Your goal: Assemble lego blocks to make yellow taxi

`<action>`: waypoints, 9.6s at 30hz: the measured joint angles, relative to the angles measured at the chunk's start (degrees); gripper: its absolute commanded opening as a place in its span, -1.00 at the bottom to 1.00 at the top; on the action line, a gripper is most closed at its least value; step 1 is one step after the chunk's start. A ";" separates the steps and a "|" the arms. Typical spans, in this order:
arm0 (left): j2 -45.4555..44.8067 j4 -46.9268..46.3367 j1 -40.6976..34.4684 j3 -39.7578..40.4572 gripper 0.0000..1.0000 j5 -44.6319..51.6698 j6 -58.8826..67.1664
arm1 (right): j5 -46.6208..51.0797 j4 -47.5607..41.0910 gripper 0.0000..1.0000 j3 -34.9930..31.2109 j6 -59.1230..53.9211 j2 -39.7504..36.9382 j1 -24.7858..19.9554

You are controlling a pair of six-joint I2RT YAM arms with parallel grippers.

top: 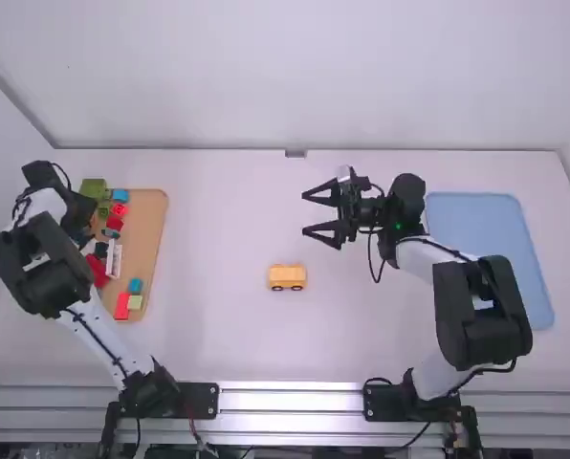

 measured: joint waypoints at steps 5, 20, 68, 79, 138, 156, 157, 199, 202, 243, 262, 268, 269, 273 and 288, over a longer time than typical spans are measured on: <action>2.69 2.01 0.00 0.26 0.23 1.22 -1.64 | -0.07 0.00 0.97 -0.02 -0.07 0.00 0.00; 3.93 1.77 0.00 0.26 0.05 -1.20 -3.82 | -0.09 0.00 0.96 0.00 -0.04 0.00 0.00; 5.53 -5.01 0.00 4.52 -0.63 -0.92 -0.50 | -0.15 -0.20 0.97 0.00 -0.02 -0.02 0.00; -1.95 -14.58 0.00 7.58 -0.88 -0.94 -0.35 | -0.04 -0.20 0.97 0.00 -0.02 0.00 0.00; -24.41 105.72 -43.93 -55.23 -0.96 75.36 9.11 | 6.03 -12.20 0.06 5.07 -3.41 0.00 8.52; -24.39 106.53 -44.02 -55.19 0.98 74.47 8.28 | 6.69 -12.24 -0.70 5.16 -4.66 0.00 8.37; -24.41 106.49 -44.02 -55.19 0.98 74.07 7.98 | 7.04 -12.24 -0.73 5.16 -4.61 0.00 8.35; -24.41 84.26 -28.26 -55.19 0.98 70.97 23.17 | 82.47 -106.27 -0.83 24.11 -64.94 10.78 20.81; -24.41 84.28 -27.12 -55.19 0.98 73.18 23.15 | 84.04 -106.27 -0.78 25.35 -66.97 12.44 21.59; -24.37 82.68 -27.78 -55.19 0.98 86.49 35.58 | 53.00 -71.58 0.97 -6.40 -72.72 -12.85 1.99; -24.37 90.86 -28.46 -65.61 0.98 82.47 54.38 | 28.37 -58.21 0.82 -12.33 -83.97 3.15 -10.27; -24.37 103.36 -28.46 -68.15 0.98 82.20 50.18 | 27.30 -55.10 0.63 -12.48 -85.94 6.47 -10.60; -24.37 106.12 -28.46 -68.76 0.98 82.20 49.16 | 27.21 -54.62 0.54 -12.48 -86.25 7.02 -10.73; -24.39 116.78 -28.46 -71.69 0.98 82.23 44.65 | 26.82 -53.18 0.38 -12.48 -86.71 10.14 -11.69; -24.41 102.99 -28.59 -72.70 0.98 80.87 46.10 | 23.54 -52.04 -0.75 -12.41 -86.95 12.70 -12.57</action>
